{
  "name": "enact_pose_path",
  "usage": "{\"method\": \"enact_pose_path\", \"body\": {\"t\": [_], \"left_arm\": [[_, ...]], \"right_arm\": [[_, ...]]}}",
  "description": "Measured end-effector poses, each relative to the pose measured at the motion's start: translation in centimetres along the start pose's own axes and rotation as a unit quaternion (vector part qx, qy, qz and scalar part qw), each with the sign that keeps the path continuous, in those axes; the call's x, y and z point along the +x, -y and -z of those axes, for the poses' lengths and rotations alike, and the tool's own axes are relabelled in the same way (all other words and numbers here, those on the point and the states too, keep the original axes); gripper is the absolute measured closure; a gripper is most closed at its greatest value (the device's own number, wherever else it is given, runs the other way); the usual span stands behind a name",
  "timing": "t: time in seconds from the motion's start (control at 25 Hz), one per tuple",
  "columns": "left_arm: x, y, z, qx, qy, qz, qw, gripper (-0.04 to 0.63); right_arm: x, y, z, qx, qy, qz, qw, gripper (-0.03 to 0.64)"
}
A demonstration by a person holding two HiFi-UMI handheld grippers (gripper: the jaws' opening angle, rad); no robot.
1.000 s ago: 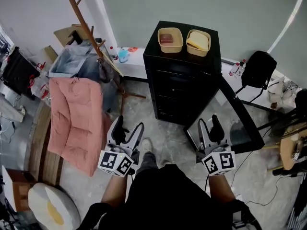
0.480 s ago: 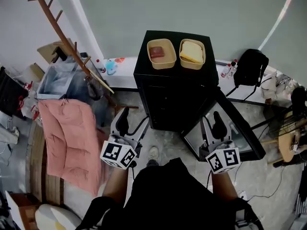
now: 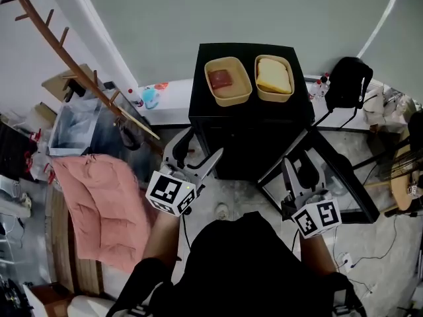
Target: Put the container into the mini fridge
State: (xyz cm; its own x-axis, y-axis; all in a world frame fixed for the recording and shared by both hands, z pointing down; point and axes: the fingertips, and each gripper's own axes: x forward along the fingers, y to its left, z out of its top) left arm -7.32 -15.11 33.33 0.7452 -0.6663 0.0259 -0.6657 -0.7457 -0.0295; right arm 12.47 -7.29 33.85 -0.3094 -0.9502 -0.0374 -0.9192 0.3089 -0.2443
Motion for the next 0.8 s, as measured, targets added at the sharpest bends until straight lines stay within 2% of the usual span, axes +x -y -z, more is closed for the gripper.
{"method": "enact_pose_path", "body": {"t": [0.16,0.36,0.56,0.68,0.8], "left_arm": [[2.1,-1.1,-0.5,0.069,-0.017,0.024,0.9972,0.242],[4.8,-2.2,-1.1,0.127,-0.031,0.061,0.9895,0.263],[7.3,-2.6,-1.0,0.207,-0.059,0.105,0.9709,0.272],[8.4,-2.5,-0.4,0.238,-0.076,0.13,0.9594,0.279],[9.2,-2.9,0.2,0.269,-0.097,0.141,0.9478,0.316]], "right_arm": [[0.9,0.2,1.3,0.008,-0.013,0.004,1.0,0.4],[1.9,0.5,1.8,0.021,-0.011,0.02,1.0,0.4],[2.8,1.0,2.2,0.027,-0.013,0.036,0.999,0.4],[3.2,1.0,2.5,0.031,-0.017,0.043,0.998,0.402],[3.5,0.9,2.9,0.028,-0.025,0.051,0.998,0.403]]}}
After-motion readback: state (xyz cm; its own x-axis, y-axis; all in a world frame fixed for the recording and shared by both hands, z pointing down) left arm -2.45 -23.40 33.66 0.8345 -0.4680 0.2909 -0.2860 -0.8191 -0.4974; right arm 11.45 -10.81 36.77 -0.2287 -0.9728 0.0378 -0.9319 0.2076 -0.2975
